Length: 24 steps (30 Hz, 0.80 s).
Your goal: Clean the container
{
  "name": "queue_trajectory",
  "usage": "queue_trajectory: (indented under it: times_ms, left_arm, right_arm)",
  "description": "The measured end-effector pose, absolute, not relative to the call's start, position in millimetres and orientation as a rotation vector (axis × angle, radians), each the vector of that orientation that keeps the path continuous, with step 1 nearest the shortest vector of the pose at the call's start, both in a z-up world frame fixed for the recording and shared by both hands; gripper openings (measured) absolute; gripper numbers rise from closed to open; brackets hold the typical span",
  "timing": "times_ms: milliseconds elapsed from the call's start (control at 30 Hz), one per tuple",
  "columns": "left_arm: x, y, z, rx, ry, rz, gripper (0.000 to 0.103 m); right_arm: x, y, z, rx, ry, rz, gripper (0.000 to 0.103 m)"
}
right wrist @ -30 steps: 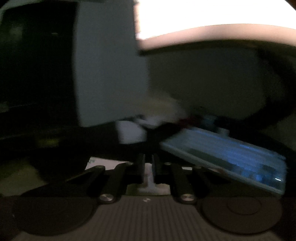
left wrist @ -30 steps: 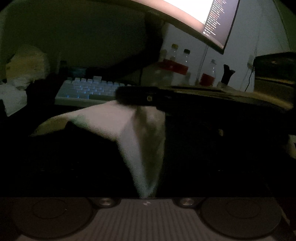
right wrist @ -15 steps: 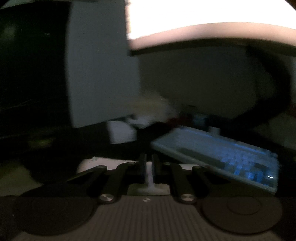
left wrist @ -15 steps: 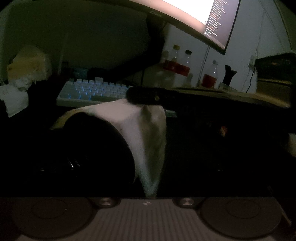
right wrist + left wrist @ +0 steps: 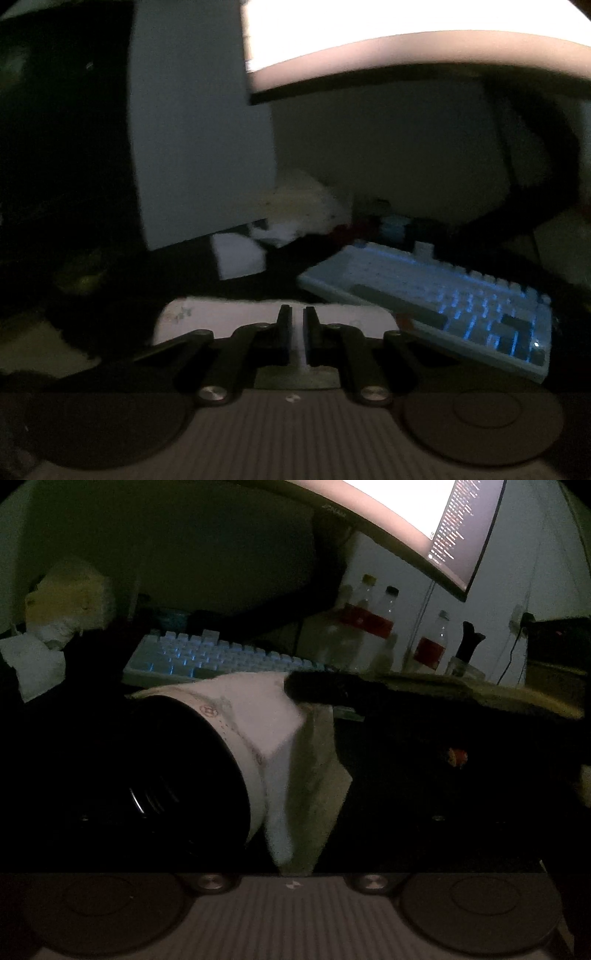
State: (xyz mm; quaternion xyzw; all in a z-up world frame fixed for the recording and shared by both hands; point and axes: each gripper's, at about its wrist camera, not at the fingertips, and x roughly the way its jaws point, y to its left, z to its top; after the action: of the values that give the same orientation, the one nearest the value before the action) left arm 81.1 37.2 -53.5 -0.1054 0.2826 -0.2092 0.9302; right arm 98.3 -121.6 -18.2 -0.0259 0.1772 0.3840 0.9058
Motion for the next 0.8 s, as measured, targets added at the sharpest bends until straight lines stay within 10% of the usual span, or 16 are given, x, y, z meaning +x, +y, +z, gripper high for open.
queue_trajectory:
  times_ms: [100,267,333,433,567,733,800]
  left_arm:
    - [80.6,37.8,-54.3,-0.212,0.576,-0.43,0.103]
    - [79.1,37.4,-55.5,-0.204,0.569,-0.43,0.103]
    - [78.6,37.9,-55.7,-0.205,0.567,-0.432,0.103]
    - [78.6,38.2,-55.7,-0.202,0.568,-0.436,0.103]
    - [75.9,35.5,-56.6,-0.171,0.557,-0.438,0.103]
    - [76.6,35.5,-55.6,-0.152,0.547,-0.417,0.103]
    - [78.2,36.9,-55.6,-0.153,0.55,-0.415,0.103]
  right_arm:
    - [91.4,-125.1,-19.1,-0.07,0.392,0.816,0.011]
    - [86.5,-133.4,-18.0,-0.136,0.383,0.846,0.058]
    - [86.4,-134.4,-17.1,-0.15,0.368,0.879,0.092]
    - [88.2,-128.6,-22.1,-0.162,0.376,0.889,0.095]
    - [89.0,-122.6,-28.6,-0.159,0.364,0.912,0.08]
    - [96.9,-125.9,-26.3,-0.129,0.335,0.887,0.004]
    - [106.5,-128.7,-26.5,-0.112,0.326,0.825,0.004]
